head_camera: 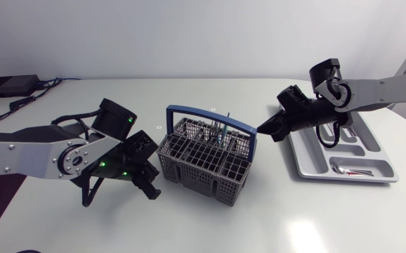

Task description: Unload the cutlery basket into the drawer organizer.

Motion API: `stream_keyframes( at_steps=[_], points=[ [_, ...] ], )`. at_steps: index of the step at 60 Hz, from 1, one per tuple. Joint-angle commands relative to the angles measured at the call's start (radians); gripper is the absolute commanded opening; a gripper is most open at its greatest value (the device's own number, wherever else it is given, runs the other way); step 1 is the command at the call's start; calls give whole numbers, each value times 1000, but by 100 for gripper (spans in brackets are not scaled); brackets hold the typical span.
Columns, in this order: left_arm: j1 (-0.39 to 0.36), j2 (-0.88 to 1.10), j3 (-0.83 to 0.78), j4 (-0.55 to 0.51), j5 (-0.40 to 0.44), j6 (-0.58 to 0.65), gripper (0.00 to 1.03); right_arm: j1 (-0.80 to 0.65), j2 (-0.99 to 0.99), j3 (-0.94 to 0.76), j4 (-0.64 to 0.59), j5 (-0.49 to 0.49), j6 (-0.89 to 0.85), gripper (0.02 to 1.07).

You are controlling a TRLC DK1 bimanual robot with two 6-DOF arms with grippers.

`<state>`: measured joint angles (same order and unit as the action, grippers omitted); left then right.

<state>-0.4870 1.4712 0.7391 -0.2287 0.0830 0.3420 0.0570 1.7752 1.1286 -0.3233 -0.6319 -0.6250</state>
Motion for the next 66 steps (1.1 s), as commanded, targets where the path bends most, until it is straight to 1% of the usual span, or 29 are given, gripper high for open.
stream_keyframes(
  at_steps=[1,4,6,17,26,36,42,66],
  points=[
    [4,34,43,31,15,18,20,29,1,-1,-40,-11,-7,9],
    [4,47,55,32,15,17,20,43,-13,-16,-49,-9,-19,9],
    [4,60,66,40,15,15,17,50,-22,-29,-49,-9,-21,9],
    [10,123,121,60,15,5,17,98,-54,-66,-109,-8,-56,8],
    [30,170,181,80,15,-6,17,158,-89,-105,-126,-5,-55,8],
    [64,221,260,83,15,-6,17,211,-122,-113,-178,-3,-55,8],
    [79,264,318,83,31,-9,17,247,-143,-113,-201,0,-47,8],
    [93,434,525,75,32,-15,18,376,-155,-124,-201,9,8,8]
  ],
)
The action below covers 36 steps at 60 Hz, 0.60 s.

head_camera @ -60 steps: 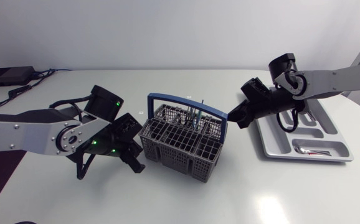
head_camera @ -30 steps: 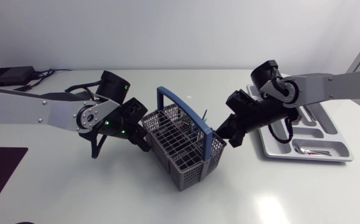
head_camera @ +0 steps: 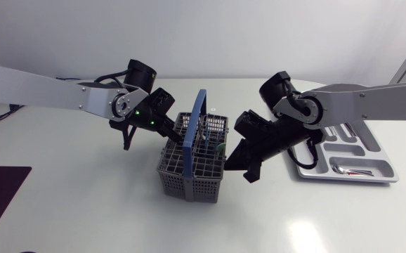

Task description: Unload the cutlery basket into the drawer organizer.

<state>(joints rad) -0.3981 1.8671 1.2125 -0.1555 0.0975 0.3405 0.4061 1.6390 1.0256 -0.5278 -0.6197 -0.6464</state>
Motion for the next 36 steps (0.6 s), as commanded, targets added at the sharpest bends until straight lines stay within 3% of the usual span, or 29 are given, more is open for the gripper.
stream_keyframes(
  at_steps=[1,19,36],
  points=[
    [7,44,61,-4,18,-12,18,30,-21,-22,3,-3,30,8],
    [93,-51,4,-26,19,26,18,-66,-148,-85,3,12,-12,8],
    [116,-401,-154,-92,34,92,18,-127,-254,-136,15,-12,-84,10]
  ],
)
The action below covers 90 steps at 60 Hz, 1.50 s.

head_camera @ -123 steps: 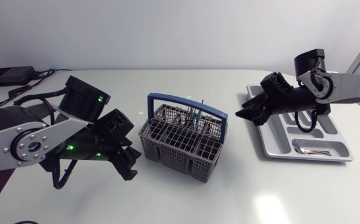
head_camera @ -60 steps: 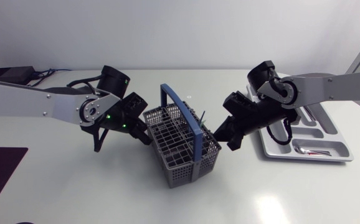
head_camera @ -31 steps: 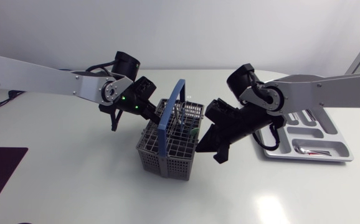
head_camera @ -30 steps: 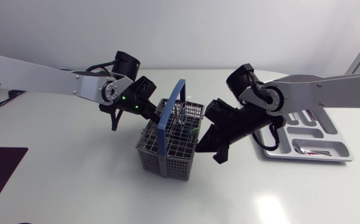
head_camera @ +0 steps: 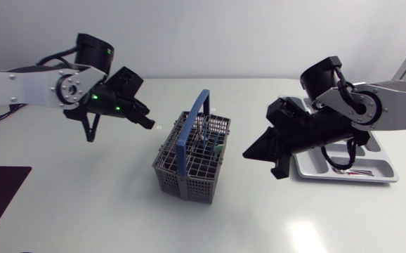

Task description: Unload the cutlery basket into the drawer organizer.

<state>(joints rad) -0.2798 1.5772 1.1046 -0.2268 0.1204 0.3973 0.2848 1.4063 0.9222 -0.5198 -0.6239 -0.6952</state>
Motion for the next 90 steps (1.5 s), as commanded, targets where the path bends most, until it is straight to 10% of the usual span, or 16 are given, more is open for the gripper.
stream_keyframes(
  at_steps=[1,32,90],
  points=[
    [-6,-131,-52,-28,12,40,18,-6,-26,-37,14,-8,-35,10],
    [-553,-327,-9,-194,-321,149,25,-81,-132,-134,47,-23,-79,11],
    [-598,124,239,-187,-312,64,38,-345,-204,-233,0,-192,-256,40]
  ],
)
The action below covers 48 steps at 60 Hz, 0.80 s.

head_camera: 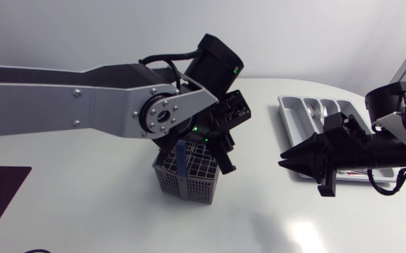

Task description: Unload the cutlery basket into the drawer organizer.

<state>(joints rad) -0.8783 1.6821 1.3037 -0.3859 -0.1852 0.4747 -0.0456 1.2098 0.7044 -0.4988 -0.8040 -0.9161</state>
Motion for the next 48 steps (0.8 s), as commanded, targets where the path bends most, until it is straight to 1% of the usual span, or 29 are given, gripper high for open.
stream_keyframes(
  at_steps=[1,8,14,20,22,24,26,27,43,48],
  points=[
    [1,18,42,-36,-7,-13,38,-17,-6,-14,-23,-14,-36,40],
    [4,4,54,-84,-14,-22,38,-19,-6,-14,-24,-17,-38,40],
    [7,2,52,-88,-14,-24,37,-11,-9,-14,-29,-20,-36,40],
    [7,8,54,-88,-14,-27,24,-2,-23,-16,-37,-21,-30,40],
    [7,10,55,-87,-14,-27,22,4,-27,-19,-38,-21,-27,40],
    [7,16,58,-87,-14,-27,16,7,-33,-19,-38,-21,-23,40],
    [7,18,60,-87,-14,-27,13,7,-39,-19,-38,-21,-20,40],
    [6,18,62,-87,-14,-27,10,7,-42,-19,-38,-20,-18,40],
    [-1,25,81,-108,-14,-25,3,7,-53,-5,-57,-20,-17,40],
    [-4,18,97,-126,-14,-27,3,9,-53,-5,-61,-20,-17,40]
  ],
)
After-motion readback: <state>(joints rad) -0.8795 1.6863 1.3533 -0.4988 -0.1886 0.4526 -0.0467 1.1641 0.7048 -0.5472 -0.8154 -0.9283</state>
